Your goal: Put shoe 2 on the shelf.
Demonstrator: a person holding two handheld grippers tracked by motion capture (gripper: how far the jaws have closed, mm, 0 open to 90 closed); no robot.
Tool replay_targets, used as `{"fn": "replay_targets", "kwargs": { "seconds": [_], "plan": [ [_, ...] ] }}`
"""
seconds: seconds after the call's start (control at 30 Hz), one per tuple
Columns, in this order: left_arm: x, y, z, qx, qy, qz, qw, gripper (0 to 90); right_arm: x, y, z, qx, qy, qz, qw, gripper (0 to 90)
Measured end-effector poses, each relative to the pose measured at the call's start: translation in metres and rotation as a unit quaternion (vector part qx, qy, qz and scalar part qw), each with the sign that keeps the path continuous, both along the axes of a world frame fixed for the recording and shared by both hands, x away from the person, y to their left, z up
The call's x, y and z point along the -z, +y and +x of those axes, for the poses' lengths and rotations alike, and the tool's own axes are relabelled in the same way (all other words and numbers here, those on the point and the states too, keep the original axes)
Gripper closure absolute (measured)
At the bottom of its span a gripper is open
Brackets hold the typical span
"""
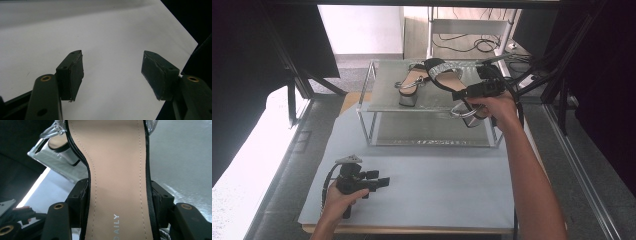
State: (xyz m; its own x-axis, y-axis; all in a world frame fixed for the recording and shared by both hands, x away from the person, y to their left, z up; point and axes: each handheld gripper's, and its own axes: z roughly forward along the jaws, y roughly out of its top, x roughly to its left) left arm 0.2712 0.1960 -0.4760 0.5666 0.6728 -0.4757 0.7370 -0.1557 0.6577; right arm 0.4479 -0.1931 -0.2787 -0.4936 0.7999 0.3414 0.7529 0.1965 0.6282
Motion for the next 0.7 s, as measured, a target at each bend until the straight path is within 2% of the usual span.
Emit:
{"fn": "replay_targets", "kwargs": {
  "seconds": [0.37, 0.57, 0.7],
  "plan": [
    [0.002, 0.003, 0.001, -0.007, 0.004, -0.004, 1.0, 34.6, -0.003, -0.007, 0.016, 0.013, 0.004, 0.005, 0.9999, 41.7],
    [0.004, 0.006, 0.003, -0.008, 0.004, -0.005, 0.9999, 34.6, -0.006, -0.011, 0.033, 0.027, 0.004, 0.005, 0.9996, 41.7],
    [0.003, 0.009, 0.004, -0.012, 0.003, -0.007, 0.9999, 34.6, -0.006, -0.011, 0.046, 0.042, 0.009, -0.004, 0.9991, 41.7]
  ]
}}
